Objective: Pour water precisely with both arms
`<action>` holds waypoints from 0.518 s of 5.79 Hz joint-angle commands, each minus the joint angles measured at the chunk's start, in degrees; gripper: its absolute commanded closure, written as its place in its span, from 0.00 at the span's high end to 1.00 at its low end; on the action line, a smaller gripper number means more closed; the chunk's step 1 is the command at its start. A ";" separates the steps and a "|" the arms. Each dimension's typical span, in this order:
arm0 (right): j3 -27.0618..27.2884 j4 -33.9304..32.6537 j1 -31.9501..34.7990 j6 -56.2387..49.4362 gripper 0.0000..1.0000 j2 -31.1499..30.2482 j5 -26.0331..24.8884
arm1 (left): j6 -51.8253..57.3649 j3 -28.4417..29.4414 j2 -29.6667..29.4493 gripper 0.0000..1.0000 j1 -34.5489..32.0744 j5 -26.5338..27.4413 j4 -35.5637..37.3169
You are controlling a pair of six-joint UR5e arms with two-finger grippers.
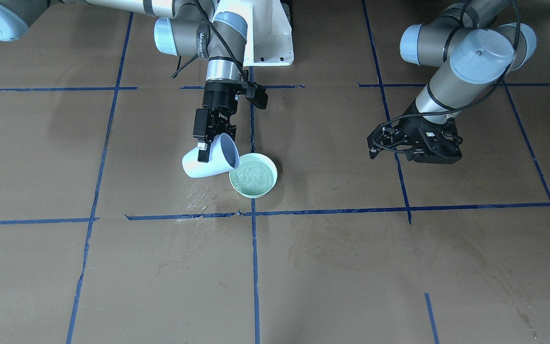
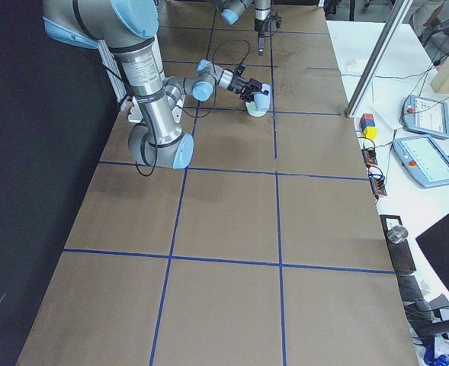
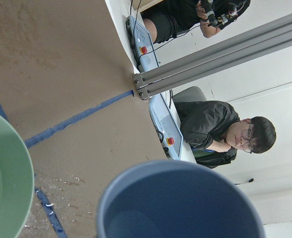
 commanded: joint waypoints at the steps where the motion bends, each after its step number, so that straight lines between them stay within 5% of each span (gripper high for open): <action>1: 0.24 7.29 1.32 9.94 0.00 -0.37 6.28 | 0.00 -0.02 -0.09 1.00 0.00 0.00 0.00; 3: 5.56 11.12 4.91 31.30 0.00 -3.69 16.84 | -0.09 -0.02 -0.09 1.00 0.00 0.00 0.00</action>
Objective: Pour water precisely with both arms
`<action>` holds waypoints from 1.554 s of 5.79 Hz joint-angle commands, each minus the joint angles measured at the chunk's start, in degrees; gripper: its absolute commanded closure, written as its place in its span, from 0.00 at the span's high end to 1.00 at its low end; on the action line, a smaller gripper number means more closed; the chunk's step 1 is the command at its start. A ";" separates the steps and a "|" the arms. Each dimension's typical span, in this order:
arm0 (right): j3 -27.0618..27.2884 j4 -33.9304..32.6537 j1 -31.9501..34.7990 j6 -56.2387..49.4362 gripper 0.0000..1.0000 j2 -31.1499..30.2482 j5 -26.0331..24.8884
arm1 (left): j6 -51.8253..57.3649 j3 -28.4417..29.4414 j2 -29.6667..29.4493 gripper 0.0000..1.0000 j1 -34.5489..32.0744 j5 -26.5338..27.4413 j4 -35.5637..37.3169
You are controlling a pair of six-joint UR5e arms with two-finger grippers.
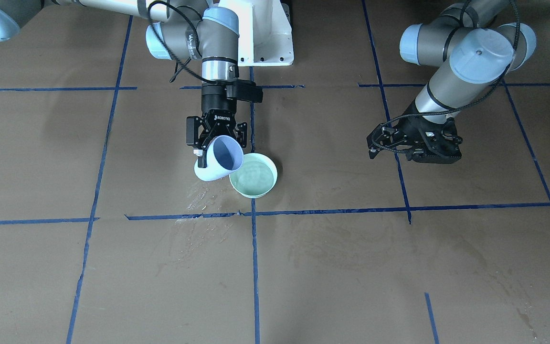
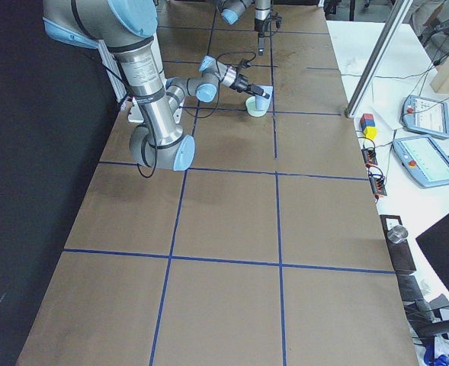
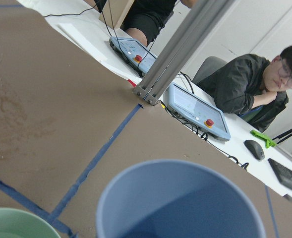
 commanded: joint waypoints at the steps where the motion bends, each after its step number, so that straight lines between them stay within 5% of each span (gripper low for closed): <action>1: 7.66 1.24 3.76 18.66 0.00 -4.83 9.75 | -0.07 0.00 -0.01 1.00 0.00 0.00 0.00; 3: 12.78 7.51 5.53 24.56 0.00 -16.21 10.24 | -0.07 0.00 -0.01 1.00 0.09 0.00 0.00; 4: 12.63 21.15 6.49 23.95 0.00 -26.20 10.33 | -0.07 0.00 -0.10 1.00 0.09 0.00 0.00; 6: 12.19 35.02 8.34 23.07 0.00 -39.43 10.16 | -0.15 -0.18 -0.10 1.00 0.09 0.00 0.00; 9: -5.75 58.11 12.81 18.10 0.00 -43.36 8.93 | -0.68 -0.79 -0.10 1.00 0.00 0.00 0.00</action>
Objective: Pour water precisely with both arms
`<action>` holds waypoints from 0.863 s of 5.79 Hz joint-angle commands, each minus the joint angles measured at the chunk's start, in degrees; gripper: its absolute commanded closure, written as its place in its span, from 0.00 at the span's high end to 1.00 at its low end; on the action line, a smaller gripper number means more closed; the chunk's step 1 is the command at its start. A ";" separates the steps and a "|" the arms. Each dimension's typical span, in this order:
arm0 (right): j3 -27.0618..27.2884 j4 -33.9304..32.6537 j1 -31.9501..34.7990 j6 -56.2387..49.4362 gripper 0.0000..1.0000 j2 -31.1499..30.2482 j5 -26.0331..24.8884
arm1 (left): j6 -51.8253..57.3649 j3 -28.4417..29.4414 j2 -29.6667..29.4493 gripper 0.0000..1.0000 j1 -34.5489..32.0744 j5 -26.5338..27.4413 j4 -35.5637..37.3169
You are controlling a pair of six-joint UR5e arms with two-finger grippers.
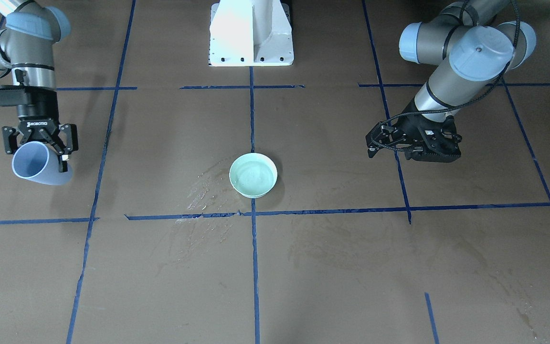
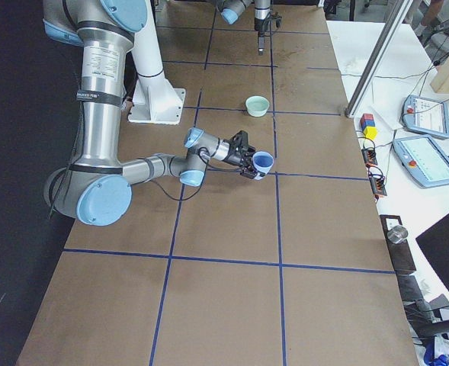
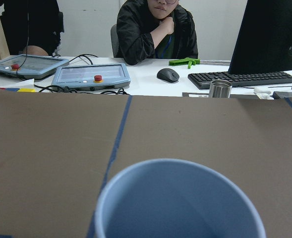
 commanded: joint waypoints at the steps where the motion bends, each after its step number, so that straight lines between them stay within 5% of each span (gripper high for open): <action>1: -11.86 12.31 2.30 -3.26 0.00 -0.36 -0.49 | -0.27 -0.40 -0.09 1.00 -0.01 0.00 0.00; 5: -16.30 14.12 2.22 -2.91 0.04 -2.29 -4.62 | -0.27 -0.40 -0.09 1.00 0.08 0.00 0.09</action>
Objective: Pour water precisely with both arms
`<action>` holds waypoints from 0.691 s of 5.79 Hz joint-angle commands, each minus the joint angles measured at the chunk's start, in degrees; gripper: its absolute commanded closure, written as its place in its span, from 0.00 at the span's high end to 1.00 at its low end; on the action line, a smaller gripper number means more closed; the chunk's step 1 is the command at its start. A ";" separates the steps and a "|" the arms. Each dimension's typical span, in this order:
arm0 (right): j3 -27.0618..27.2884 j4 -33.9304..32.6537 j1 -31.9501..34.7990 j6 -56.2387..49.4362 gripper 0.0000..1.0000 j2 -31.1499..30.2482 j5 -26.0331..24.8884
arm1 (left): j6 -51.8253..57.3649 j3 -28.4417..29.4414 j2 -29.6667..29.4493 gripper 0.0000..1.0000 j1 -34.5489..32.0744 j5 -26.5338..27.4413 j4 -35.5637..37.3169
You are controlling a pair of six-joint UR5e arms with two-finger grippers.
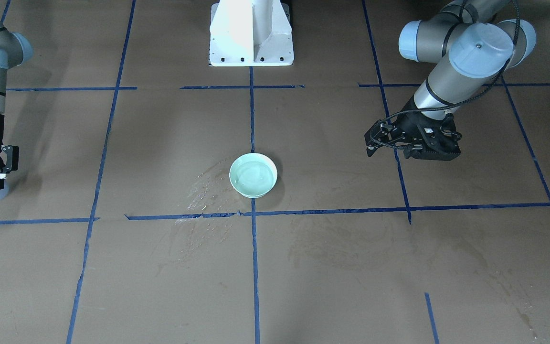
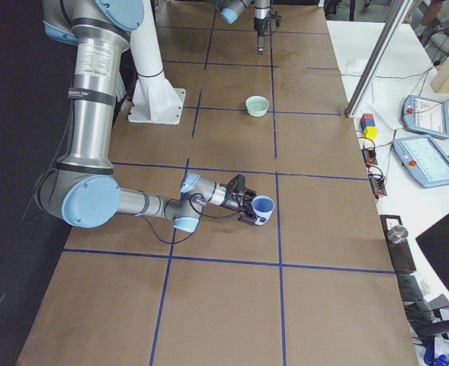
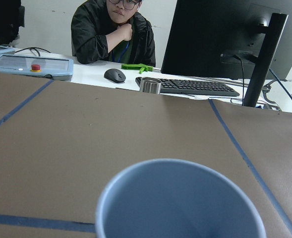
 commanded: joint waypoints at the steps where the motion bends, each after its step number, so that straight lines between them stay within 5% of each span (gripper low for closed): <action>1: -0.25 0.05 -0.15 0.55 0.17 0.31 -0.27 | 0.00 0.00 -0.02 1.00 0.00 0.00 0.00; 4: -0.25 1.10 -0.15 2.75 0.23 0.76 -0.27 | 0.00 0.09 -0.02 1.00 0.00 0.00 0.00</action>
